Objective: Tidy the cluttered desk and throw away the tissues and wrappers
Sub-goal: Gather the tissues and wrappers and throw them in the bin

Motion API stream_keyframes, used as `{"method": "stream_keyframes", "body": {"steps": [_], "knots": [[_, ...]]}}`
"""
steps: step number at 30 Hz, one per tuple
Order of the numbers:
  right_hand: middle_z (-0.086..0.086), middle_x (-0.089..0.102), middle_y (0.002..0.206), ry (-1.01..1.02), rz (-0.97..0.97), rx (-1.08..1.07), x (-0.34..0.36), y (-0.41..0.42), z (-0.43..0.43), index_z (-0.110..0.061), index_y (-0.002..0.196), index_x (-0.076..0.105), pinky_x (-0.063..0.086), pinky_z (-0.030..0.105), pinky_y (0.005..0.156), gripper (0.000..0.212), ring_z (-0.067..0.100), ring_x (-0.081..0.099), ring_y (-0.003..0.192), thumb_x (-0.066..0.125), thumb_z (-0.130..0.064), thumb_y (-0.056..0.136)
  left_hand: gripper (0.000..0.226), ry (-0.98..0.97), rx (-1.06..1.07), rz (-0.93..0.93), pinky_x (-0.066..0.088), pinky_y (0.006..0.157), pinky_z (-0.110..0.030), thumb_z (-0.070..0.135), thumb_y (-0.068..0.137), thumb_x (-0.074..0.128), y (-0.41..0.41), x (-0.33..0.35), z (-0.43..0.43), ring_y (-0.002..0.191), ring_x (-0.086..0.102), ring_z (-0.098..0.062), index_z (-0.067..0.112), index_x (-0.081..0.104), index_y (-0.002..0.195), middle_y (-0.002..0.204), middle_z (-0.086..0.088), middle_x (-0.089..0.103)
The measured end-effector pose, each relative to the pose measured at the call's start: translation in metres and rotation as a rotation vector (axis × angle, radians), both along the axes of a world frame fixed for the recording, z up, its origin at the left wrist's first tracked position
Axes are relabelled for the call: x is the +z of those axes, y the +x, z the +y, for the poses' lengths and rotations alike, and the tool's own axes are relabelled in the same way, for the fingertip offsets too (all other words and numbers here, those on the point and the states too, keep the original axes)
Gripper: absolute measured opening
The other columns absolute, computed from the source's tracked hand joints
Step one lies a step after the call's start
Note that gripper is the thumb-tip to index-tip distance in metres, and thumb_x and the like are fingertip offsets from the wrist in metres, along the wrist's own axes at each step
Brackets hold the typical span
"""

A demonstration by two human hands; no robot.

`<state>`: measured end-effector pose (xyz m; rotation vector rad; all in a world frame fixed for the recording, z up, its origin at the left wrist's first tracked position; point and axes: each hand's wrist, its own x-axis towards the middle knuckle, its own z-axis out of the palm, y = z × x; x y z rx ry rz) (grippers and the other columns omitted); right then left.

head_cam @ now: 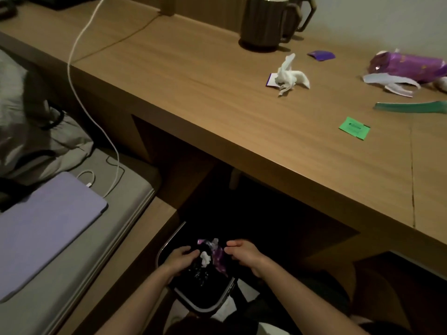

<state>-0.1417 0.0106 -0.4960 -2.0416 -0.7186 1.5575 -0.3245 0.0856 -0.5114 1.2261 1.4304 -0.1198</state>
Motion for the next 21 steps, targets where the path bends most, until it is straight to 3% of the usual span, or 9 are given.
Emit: {"method": "stream_keyframes", "body": {"steps": [2, 3, 9, 12, 14, 21], "knots": [[0.007, 0.058, 0.126, 0.038, -0.031, 0.052, 0.008, 0.002, -0.001, -0.013, 0.129, 0.053, 0.043, 0.014, 0.08, 0.038, 0.013, 0.054, 0.104, 0.059, -0.02, 0.092, 0.051, 0.043, -0.123, 0.019, 0.036, 0.088, -0.018, 0.028, 0.096, 0.05, -0.002, 0.002, 0.002, 0.123, 0.049, -0.021, 0.011, 0.035, 0.142, 0.14, -0.012, 0.045], [0.007, 0.057, 0.128, 0.065, -0.038, 0.093, 0.016, 0.003, -0.001, -0.013, 0.131, 0.052, 0.041, 0.015, 0.085, 0.039, 0.013, 0.055, 0.107, 0.058, -0.02, 0.093, 0.051, 0.073, -0.174, 0.027, 0.036, 0.092, -0.019, 0.026, 0.096, 0.049, -0.003, 0.005, 0.003, 0.126, 0.047, -0.022, 0.01, 0.034, 0.142, 0.142, -0.013, 0.044], [0.003, 0.066, 0.116, 0.336, -0.032, 0.337, 0.107, 0.013, -0.012, -0.015, 0.125, 0.059, 0.048, 0.027, 0.098, 0.031, 0.01, 0.063, 0.107, 0.056, -0.021, 0.094, 0.035, 0.382, -0.378, -0.051, 0.047, 0.072, -0.012, 0.028, 0.094, 0.052, 0.002, 0.061, 0.003, 0.09, 0.059, -0.002, 0.027, 0.048, 0.129, 0.12, 0.004, 0.059], [-0.001, 0.069, 0.112, 0.572, -0.03, 0.331, 0.175, 0.017, -0.032, -0.017, 0.12, 0.062, 0.05, 0.023, 0.094, 0.026, 0.004, 0.064, 0.105, 0.056, -0.016, 0.094, 0.028, 0.59, -0.352, -0.187, 0.05, 0.085, -0.017, 0.028, 0.092, 0.056, 0.01, 0.113, -0.009, 0.093, 0.058, 0.008, 0.047, 0.05, 0.11, 0.109, 0.015, 0.062], [-0.002, 0.07, 0.11, 0.706, -0.011, 0.302, 0.223, 0.02, -0.05, -0.017, 0.118, 0.063, 0.049, 0.021, 0.091, 0.025, 0.004, 0.065, 0.103, 0.055, -0.014, 0.094, 0.029, 0.773, -0.356, -0.252, 0.047, 0.089, -0.016, 0.027, 0.091, 0.057, 0.016, 0.155, -0.022, 0.099, 0.054, 0.013, 0.046, 0.052, 0.113, 0.109, 0.021, 0.059], [-0.004, 0.072, 0.107, 1.0, -0.191, 0.196, 0.334, 0.053, -0.095, -0.018, 0.116, 0.063, 0.053, 0.027, 0.089, 0.026, 0.012, 0.067, 0.099, 0.056, -0.014, 0.092, 0.03, 1.119, -0.304, -0.513, 0.051, 0.072, -0.019, 0.025, 0.09, 0.057, 0.046, 0.296, -0.055, 0.098, 0.059, -0.001, 0.037, 0.059, 0.118, 0.106, 0.017, 0.064]]}}
